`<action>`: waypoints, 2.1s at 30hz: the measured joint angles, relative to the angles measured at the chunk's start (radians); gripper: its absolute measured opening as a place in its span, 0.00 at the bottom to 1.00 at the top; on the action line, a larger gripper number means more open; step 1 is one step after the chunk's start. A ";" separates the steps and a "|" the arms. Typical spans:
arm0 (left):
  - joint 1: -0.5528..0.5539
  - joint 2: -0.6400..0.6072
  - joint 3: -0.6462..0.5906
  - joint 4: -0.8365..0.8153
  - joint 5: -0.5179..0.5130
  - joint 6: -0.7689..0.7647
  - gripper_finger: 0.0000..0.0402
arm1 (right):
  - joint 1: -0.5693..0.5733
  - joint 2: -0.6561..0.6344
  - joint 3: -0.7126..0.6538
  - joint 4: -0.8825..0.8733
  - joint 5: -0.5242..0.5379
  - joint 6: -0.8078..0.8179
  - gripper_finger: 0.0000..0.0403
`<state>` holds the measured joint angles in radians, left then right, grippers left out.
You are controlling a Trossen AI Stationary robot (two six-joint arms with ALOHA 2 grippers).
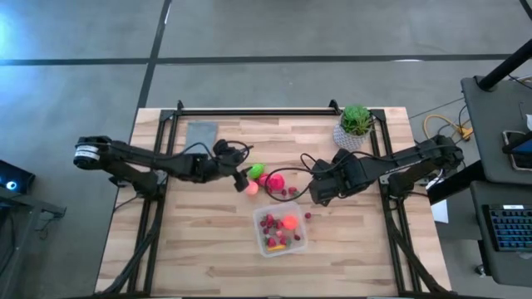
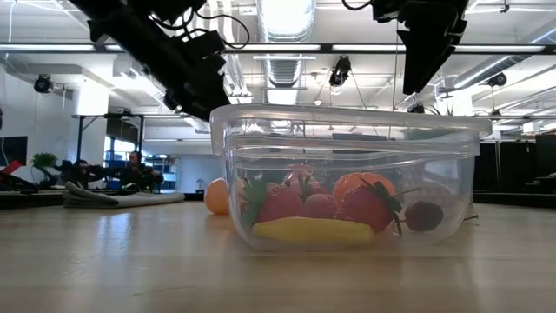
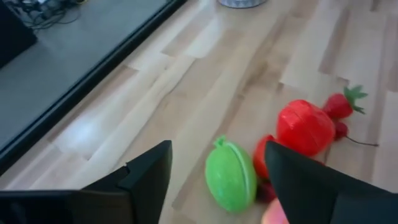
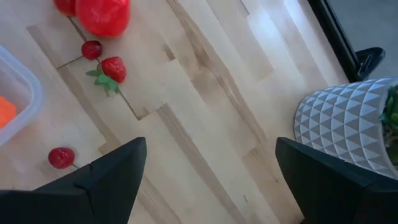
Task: Pick and placing Produce into tupperware
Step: Put the pink peach into the transparent bin
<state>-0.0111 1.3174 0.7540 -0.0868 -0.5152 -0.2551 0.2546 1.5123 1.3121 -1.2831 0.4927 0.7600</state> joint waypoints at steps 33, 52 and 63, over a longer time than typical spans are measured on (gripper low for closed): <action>-0.022 0.138 -0.026 -0.029 0.380 0.009 0.64 | 0.000 -0.008 -0.001 -0.026 0.005 -0.013 0.87; -0.023 0.232 -0.017 0.028 0.340 0.005 0.64 | 0.000 -0.008 -0.012 -0.029 0.006 -0.013 0.87; -0.023 0.295 -0.015 0.089 0.335 0.004 0.64 | 0.000 -0.008 -0.015 -0.029 0.006 -0.007 0.87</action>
<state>-0.0338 1.6120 0.7391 0.0021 -0.1806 -0.2512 0.2543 1.5047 1.2972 -1.3118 0.4992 0.7534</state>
